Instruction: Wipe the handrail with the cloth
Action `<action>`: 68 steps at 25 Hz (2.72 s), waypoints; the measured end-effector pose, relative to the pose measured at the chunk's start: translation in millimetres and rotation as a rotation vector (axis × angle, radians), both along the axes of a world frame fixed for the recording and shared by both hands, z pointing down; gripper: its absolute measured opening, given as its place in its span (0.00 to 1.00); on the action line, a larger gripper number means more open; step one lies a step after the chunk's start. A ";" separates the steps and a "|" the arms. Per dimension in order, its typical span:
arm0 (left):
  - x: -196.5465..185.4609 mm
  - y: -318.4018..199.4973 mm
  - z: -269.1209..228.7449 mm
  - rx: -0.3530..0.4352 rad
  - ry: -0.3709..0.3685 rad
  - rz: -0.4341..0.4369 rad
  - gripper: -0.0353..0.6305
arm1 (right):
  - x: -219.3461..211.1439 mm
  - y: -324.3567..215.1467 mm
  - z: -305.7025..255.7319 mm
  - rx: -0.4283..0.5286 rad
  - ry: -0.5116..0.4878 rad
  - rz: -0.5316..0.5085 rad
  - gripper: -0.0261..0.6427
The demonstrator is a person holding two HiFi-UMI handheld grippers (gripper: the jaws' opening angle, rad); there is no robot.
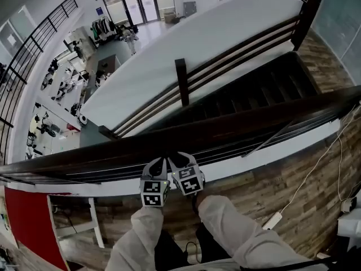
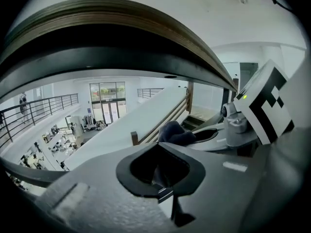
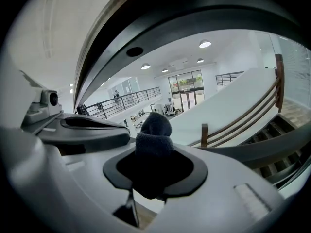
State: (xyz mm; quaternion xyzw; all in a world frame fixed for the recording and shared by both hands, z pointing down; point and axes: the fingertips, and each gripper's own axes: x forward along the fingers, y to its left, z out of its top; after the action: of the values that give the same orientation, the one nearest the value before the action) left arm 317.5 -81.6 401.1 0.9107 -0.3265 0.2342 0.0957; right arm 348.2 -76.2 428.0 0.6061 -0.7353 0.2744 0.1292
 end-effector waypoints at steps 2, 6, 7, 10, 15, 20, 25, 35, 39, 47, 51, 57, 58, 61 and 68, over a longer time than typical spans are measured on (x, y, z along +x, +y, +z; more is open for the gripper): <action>9.9 3.3 0.9 -0.005 -0.008 0.015 0.05 | 10.0 3.8 -1.7 0.005 0.000 0.009 0.22; 32.0 11.3 4.3 -0.010 -0.011 0.043 0.05 | 35.3 13.5 -3.6 0.009 0.005 0.035 0.22; 37.1 13.9 6.0 -0.009 -0.013 0.051 0.05 | 41.5 16.0 -3.5 0.010 0.007 0.040 0.22; 52.8 23.3 11.7 -0.017 -0.009 0.070 0.05 | 60.0 23.2 -3.3 0.016 0.016 0.056 0.22; 83.1 35.6 19.2 -0.035 -0.002 0.098 0.05 | 92.4 34.3 0.6 0.018 0.027 0.083 0.22; 111.9 45.2 16.7 -0.042 0.018 0.137 0.05 | 121.9 45.1 -0.1 0.021 0.040 0.117 0.22; 133.8 55.3 15.1 -0.047 0.018 0.182 0.05 | 154.1 56.8 -1.1 0.018 0.056 0.158 0.22; 176.3 75.4 12.1 -0.061 0.030 0.247 0.05 | 221.0 81.0 -1.1 0.009 0.099 0.234 0.22; 189.3 82.1 10.6 -0.064 0.035 0.271 0.05 | 250.8 91.4 -3.8 0.005 0.132 0.250 0.22; 208.0 93.1 14.2 -0.081 0.032 0.303 0.05 | 310.2 113.5 -5.6 -0.005 0.174 0.288 0.22; 211.6 92.6 17.1 -0.099 0.031 0.302 0.05 | 334.4 120.2 -7.7 -0.012 0.192 0.301 0.22; 211.4 97.2 17.4 -0.100 0.027 0.314 0.05 | 358.4 129.9 -8.8 -0.022 0.231 0.305 0.22; 211.7 98.3 16.6 -0.099 0.028 0.317 0.05 | 363.1 132.1 -9.0 -0.024 0.235 0.311 0.22; 209.3 100.0 16.4 -0.099 0.027 0.319 0.05 | 383.7 140.2 -5.0 -0.025 0.250 0.345 0.22; 191.4 101.8 29.1 -0.121 0.005 0.299 0.05 | 435.9 157.1 -7.4 -0.055 0.267 0.422 0.22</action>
State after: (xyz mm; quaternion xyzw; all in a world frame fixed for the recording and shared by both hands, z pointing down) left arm 508.9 20.2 430.2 0.9423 -0.1725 0.2628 0.1154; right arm 784.1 80.9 420.5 0.7733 -0.5612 0.2327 0.1813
